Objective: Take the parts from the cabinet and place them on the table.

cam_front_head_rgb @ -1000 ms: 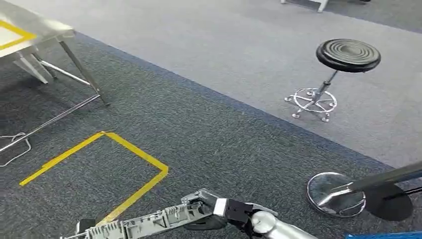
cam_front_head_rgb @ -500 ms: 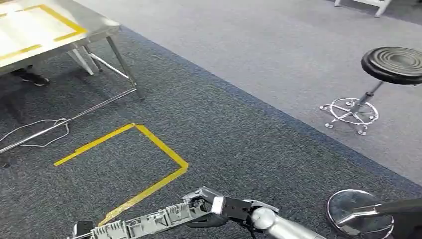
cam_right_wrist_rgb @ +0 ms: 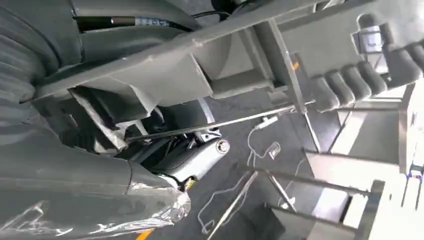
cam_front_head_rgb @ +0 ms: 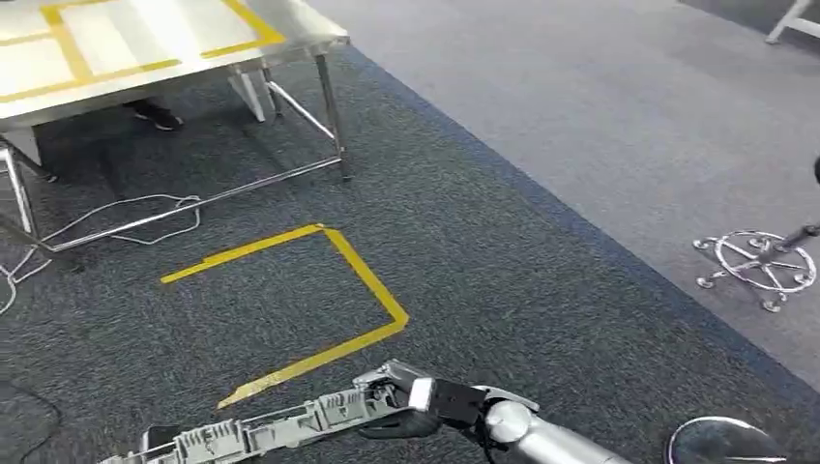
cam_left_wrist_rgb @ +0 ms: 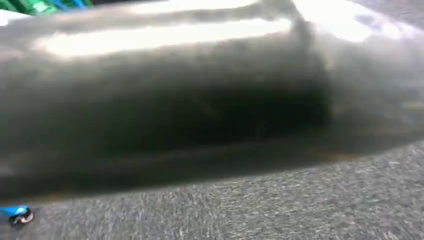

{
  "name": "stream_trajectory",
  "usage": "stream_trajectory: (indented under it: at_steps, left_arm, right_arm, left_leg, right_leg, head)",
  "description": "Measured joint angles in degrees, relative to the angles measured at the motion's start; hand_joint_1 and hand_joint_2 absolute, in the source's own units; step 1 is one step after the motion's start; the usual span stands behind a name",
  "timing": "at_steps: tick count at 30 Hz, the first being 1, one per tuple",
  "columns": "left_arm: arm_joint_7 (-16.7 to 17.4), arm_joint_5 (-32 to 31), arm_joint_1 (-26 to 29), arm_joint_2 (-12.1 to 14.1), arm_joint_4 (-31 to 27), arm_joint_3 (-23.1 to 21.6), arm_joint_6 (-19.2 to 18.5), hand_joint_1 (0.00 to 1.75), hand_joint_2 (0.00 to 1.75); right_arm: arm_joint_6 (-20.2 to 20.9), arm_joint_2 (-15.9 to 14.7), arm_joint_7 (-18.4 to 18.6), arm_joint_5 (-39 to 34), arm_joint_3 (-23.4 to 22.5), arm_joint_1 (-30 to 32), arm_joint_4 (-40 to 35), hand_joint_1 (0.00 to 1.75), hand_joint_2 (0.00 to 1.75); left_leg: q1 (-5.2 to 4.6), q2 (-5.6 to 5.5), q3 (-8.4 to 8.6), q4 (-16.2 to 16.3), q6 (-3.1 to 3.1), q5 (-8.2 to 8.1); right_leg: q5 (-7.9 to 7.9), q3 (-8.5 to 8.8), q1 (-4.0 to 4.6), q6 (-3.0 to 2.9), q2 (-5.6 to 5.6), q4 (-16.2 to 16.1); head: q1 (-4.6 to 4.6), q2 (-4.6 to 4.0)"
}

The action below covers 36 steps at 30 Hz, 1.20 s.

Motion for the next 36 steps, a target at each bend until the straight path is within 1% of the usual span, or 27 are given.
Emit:
stream_trajectory:
  at_steps: [1,2,4,5,6,8,10,11,12,13,15,16,17,19,20,21,22,25,26,27,28,29,30,31,32,33,36]
  left_arm:
    - [0.0,0.0,0.1,0.0,0.0,0.0,0.0,0.0,0.0]
    - [0.0,0.0,0.2,0.1,0.0,0.0,0.0,0.0,0.0]
    - [0.0,0.0,0.2,0.1,0.0,0.0,0.0,0.0,0.0]
    - [0.0,0.0,0.2,0.0,0.0,0.0,0.0,0.0,0.0]
    - [0.0,0.0,0.1,0.1,0.0,0.0,0.0,0.0,0.0]
    - [0.1,0.0,0.1,0.1,0.0,0.0,0.0,0.0,0.0]
    - [0.3,0.0,0.4,0.2,0.0,0.0,0.0,0.0,0.0]
    - [0.5,0.0,0.6,0.2,0.0,0.0,0.0,0.0,0.0]
    - [0.6,0.0,0.5,0.2,0.0,0.0,0.0,0.0,0.0]
    - [0.7,0.1,0.3,0.2,0.0,0.0,0.0,0.0,0.0]
    - [0.9,0.5,0.1,0.2,0.0,0.0,0.0,0.0,0.0]
    - [0.9,1.0,0.2,0.2,0.0,0.1,0.0,0.0,0.0]
    - [0.9,1.5,0.5,0.2,0.0,0.2,-0.1,0.0,0.0]
    - [0.8,2.0,0.8,0.3,0.0,0.4,-0.4,0.0,0.0]
    - [0.8,2.1,0.8,0.4,0.0,0.5,-0.5,0.0,0.0]
    - [0.6,2.1,0.7,0.4,0.0,0.5,-0.5,0.0,0.0]
    - [0.6,2.1,0.4,0.5,0.0,0.5,-0.5,0.0,0.0]
    - [0.5,2.2,1.3,0.7,0.0,0.6,-0.5,0.0,0.0]
    - [0.5,2.3,1.4,0.8,0.0,0.7,-0.5,0.0,0.0]
    - [0.5,2.4,1.4,0.8,0.0,0.7,-0.5,0.0,0.0]
    - [0.5,2.5,1.3,0.8,0.0,0.7,-0.5,0.0,0.0]
    - [0.5,2.6,1.2,0.7,0.0,0.7,-0.6,0.0,0.0]
    - [0.5,2.7,1.2,0.7,0.0,0.7,-0.6,0.0,0.0]
    - [0.5,2.8,1.4,0.7,0.0,0.7,-0.6,0.0,0.0]
    - [0.5,3.0,1.5,0.7,0.0,0.8,-0.6,0.0,0.0]
    - [0.5,3.1,1.5,0.7,0.0,0.8,-0.6,0.0,0.0]
    - [0.5,3.2,1.5,0.6,0.0,0.9,-0.5,0.0,0.0]
  right_arm:
    - [0.0,0.0,0.0,0.0,0.0,0.1,0.2,1.75,1.75]
    - [0.0,0.0,0.0,0.0,0.1,0.1,0.2,1.75,1.75]
    - [0.0,0.0,0.0,-0.1,0.2,0.0,0.2,1.75,1.75]
    - [0.0,0.0,0.0,-0.1,0.2,-0.1,0.2,1.75,1.75]
    - [0.0,0.0,0.0,-0.1,0.3,0.0,0.3,1.75,1.75]
    - [0.0,0.0,0.0,-0.1,0.3,0.0,0.4,1.75,1.75]
    - [0.0,0.4,0.0,-0.1,0.3,-0.2,0.5,1.75,1.75]
    - [0.0,0.5,0.0,0.0,0.3,-0.4,0.5,1.75,1.75]
    - [0.0,0.8,0.0,0.0,0.4,-0.5,0.7,1.75,1.75]
    - [0.1,0.8,0.0,0.0,0.4,-0.6,0.7,1.75,1.75]
    - [0.9,0.8,0.0,-0.1,0.4,-1.0,1.4,1.75,1.75]
    - [1.4,1.1,0.0,-0.1,0.5,-1.5,1.9,1.75,1.75]
    - [1.9,1.7,0.0,0.0,0.7,-2.2,2.7,1.75,1.75]
    - [2.2,2.8,0.1,0.2,1.2,-3.7,3.9,1.75,1.75]
    - [2.2,3.3,0.1,0.3,1.4,-4.4,4.5,1.75,1.75]
    - [2.0,3.7,0.1,0.3,1.5,-5.0,5.1,1.75,1.75]
    - [1.9,3.9,0.1,0.3,1.5,-5.4,5.5,1.75,1.75]
    - [1.3,4.8,0.1,0.6,2.0,-6.0,6.7,1.75,1.75]
    - [0.1,5.2,0.1,1.1,2.2,-6.2,6.9,1.75,1.75]
    - [-1.2,5.3,0.1,1.6,2.3,-6.2,7.1,1.75,1.75]
    - [-1.9,5.3,0.1,1.8,2.4,-6.3,7.2,1.75,1.75]
    - [-2.3,5.3,0.2,1.8,2.4,-6.3,7.6,1.75,1.75]
    - [-2.3,5.3,0.3,1.6,2.4,-6.3,8.1,1.75,1.75]
    - [-2.3,5.3,0.5,1.4,2.4,-6.2,8.4,1.75,1.75]
    - [-2.2,5.4,0.8,1.1,2.4,-6.2,8.6,1.75,1.75]
    - [-2.0,5.5,1.4,0.6,2.4,-6.3,8.8,1.75,1.75]
    - [-3.4,6.2,3.5,-0.1,2.3,-7.4,9.9,1.75,1.75]
  left_leg:
    - [-0.01,-0.72,0.03,0.0,0.0,0.0]
    - [0.0,-1.42,0.05,0.0,-0.01,0.0]
    - [0.06,-2.94,0.21,0.0,-0.14,0.05]
    - [0.13,-3.62,0.23,0.1,-0.29,0.05]
    - [-0.21,-4.21,-0.07,0.4,-0.69,0.01]
    - [0.14,-5.18,-0.64,0.3,-1.49,0.35]
    - [0.47,-6.44,-0.8,0.1,-2.33,0.55]
    - [0.48,-5.14,-0.91,0.8,-2.39,0.09]
    - [0.19,-2.07,-1.7,2.5,-2.66,-1.37]
    - [0.24,-0.62,-3.26,5.9,-2.95,-3.46]
    - [0.46,0.56,-7.4,14.7,-3.39,-7.4]
    - [0.59,0.7,-8.44,17.0,-3.53,-7.82]
    - [0.69,0.81,-8.07,16.5,-3.64,-6.9]
    - [0.74,1.4,-4.48,9.9,-3.58,-2.72]
    - [0.64,2.72,-1.8,5.1,-3.4,-0.65]
    - [0.17,6.02,0.14,1.4,-3.25,-0.44]
    - [-0.15,5.6,0.51,0.3,-2.56,-0.81]
    - [-0.37,3.98,0.14,0.4,-1.61,-0.71]
    - [0.07,3.5,0.43,0.0,-1.07,-0.39]
    - [0.13,3.17,0.41,-0.1,-0.83,-0.35]
    - [0.14,2.76,0.38,-0.1,-0.38,-0.36]
    - [0.12,2.12,0.37,-0.1,-0.14,-0.38]
    - [0.07,1.73,0.37,0.0,-0.07,-0.41]
    - [-0.01,1.31,0.38,0.0,-0.04,-0.43]
    - [-0.03,1.09,0.39,0.0,-0.04,-0.43]
    - [-0.03,0.81,0.42,0.0,-0.05,-0.44]
    - [-0.03,0.1,0.67,0.0,-0.32,-0.61]
  right_leg:
    - [0.4,-1.29,-0.02,0.04,0.02,1.4]
    - [2.03,-1.26,-0.08,0.02,0.03,0.3]
    - [7.35,1.86,-0.31,-0.13,0.65,-7.6]
    - [9.78,4.0,-0.58,-0.18,2.59,-12.6]
    - [9.82,5.12,-0.84,-0.32,5.47,-15.3]
    - [9.51,5.85,-0.75,-0.53,4.57,-16.1]
    - [9.74,6.04,-0.57,-1.22,3.54,-16.3]
    - [10.03,6.28,-0.82,-1.69,2.7,-16.7]
    - [10.04,6.42,-0.72,-1.93,2.12,-16.8]
    - [9.95,6.45,-0.59,-2.26,1.26,-16.8]
    - [9.81,6.43,-0.38,-2.44,-0.6,-16.8]
    - [9.75,6.41,-0.34,-2.51,-1.4,-16.8]
    - [9.73,6.43,-0.3,-2.51,-2.08,-16.8]
    - [9.61,6.58,-0.25,-2.43,-3.26,-16.8]
    - [9.48,6.76,-0.22,-2.23,-3.84,-16.8]
    - [9.29,6.92,0.09,-1.94,-4.44,-16.8]
    - [8.97,6.78,0.53,-1.54,-5.05,-16.5]
    - [8.82,7.29,0.43,-0.94,-6.96,-16.8]
    - [8.34,7.0,0.28,-0.42,-6.35,-16.5]
    - [7.33,6.34,0.08,-0.14,-3.35,-15.1]
    - [5.79,5.14,-0.11,-0.1,-1.69,-12.3]
    - [3.31,2.47,-0.15,-0.03,-0.49,-6.7]
    - [1.5,-0.11,-0.14,0.09,-0.01,-2.0]
    - [0.89,-2.05,-0.13,0.14,0.08,1.1]
    - [1.37,-2.71,-0.14,0.11,0.08,1.6]
    - [2.88,-2.44,-0.14,0.04,0.06,0.1]
    - [10.73,3.65,-0.17,-0.51,0.21,-13.7]
  head:
    - [-0.02,0.0]
    - [-0.02,0.0]
    - [-0.02,0.0]
    - [0.0,0.0]
    - [-0.02,0.0]
    - [-0.13,0.0]
    - [-0.04,0.0]
    - [-0.11,0.0]
    - [-0.5,0.0]
    - [-0.59,0.0]
    - [-0.52,0.0]
    - [-0.57,0.0]
    - [-0.52,0.0]
    - [-0.57,0.0]
    - [-0.57,0.0]
    - [-0.66,0.0]
    - [-0.68,0.0]
    - [-0.44,0.0]
    - [-0.46,0.0]
    - [-0.28,0.0]
    - [-0.17,0.0]
    - [-0.04,0.0]
    - [-0.02,0.0]
    - [-0.02,0.0]
    - [-0.02,0.0]
    - [-0.02,0.0]
    - [0.02,0.0]
